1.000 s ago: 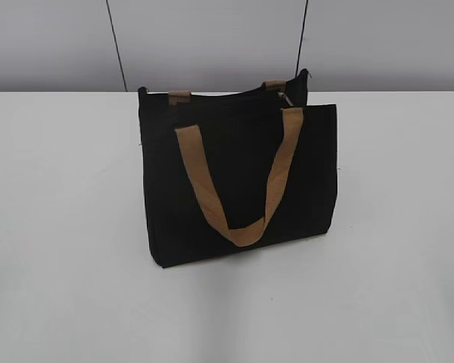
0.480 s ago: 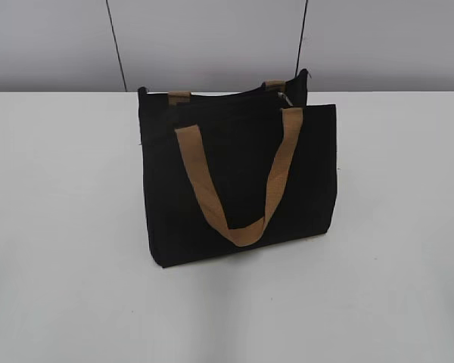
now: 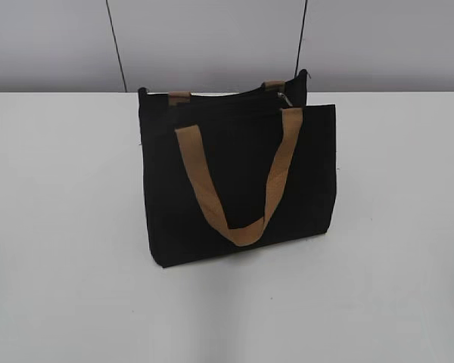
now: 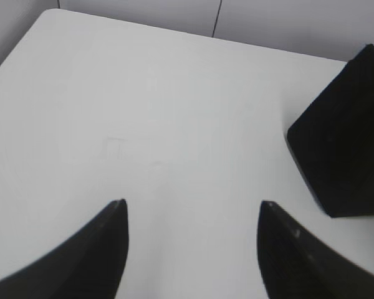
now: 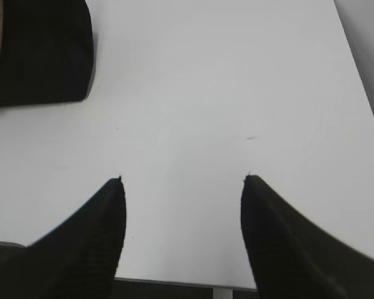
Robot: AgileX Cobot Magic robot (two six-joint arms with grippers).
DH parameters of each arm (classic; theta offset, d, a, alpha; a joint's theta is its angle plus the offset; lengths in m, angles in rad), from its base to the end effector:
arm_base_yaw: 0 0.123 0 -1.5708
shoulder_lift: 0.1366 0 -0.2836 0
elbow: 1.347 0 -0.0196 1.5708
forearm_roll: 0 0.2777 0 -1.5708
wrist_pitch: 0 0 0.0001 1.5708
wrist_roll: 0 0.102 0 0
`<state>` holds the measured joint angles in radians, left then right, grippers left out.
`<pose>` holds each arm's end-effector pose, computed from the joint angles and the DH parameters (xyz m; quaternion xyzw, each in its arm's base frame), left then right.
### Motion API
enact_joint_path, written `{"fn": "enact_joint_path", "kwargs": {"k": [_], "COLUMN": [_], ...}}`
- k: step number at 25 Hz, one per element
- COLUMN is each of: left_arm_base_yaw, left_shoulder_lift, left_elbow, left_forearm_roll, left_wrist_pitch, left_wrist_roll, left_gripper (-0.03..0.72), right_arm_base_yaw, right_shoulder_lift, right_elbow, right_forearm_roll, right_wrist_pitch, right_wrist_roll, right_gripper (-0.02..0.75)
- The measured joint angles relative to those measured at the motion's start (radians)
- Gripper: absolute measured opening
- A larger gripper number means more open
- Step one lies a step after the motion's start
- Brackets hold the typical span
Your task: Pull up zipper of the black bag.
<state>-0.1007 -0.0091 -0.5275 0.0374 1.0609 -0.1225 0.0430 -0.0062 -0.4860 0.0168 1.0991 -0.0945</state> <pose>0.0252 0.0008 0.2940 -0.0103 0.8434 -0.0412 0.5356 0.0288 0.0028 0.2776 -0.0599 0.8629 -0.0045 0.5017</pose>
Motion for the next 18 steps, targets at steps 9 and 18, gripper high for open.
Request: {"fn": "enact_joint_path", "kwargs": {"k": [9,18], "left_arm_base_yaw": [0.032,0.035], "left_shoulder_lift": [0.000,0.000], "left_elbow": [0.000,0.000], "left_forearm_roll": [0.000,0.000], "left_wrist_pitch": [0.000,0.000], "left_wrist_roll": [0.000,0.000], "left_gripper": [0.489,0.489], "right_arm_base_yaw": [-0.024,-0.024], "right_shoulder_lift": [0.000,0.000], "right_elbow": [0.000,0.000], "right_forearm_roll": [0.002,0.002], "right_wrist_pitch": [-0.001,-0.001], "right_wrist_roll": [0.000,0.000], "right_gripper": [0.456,0.456]}}
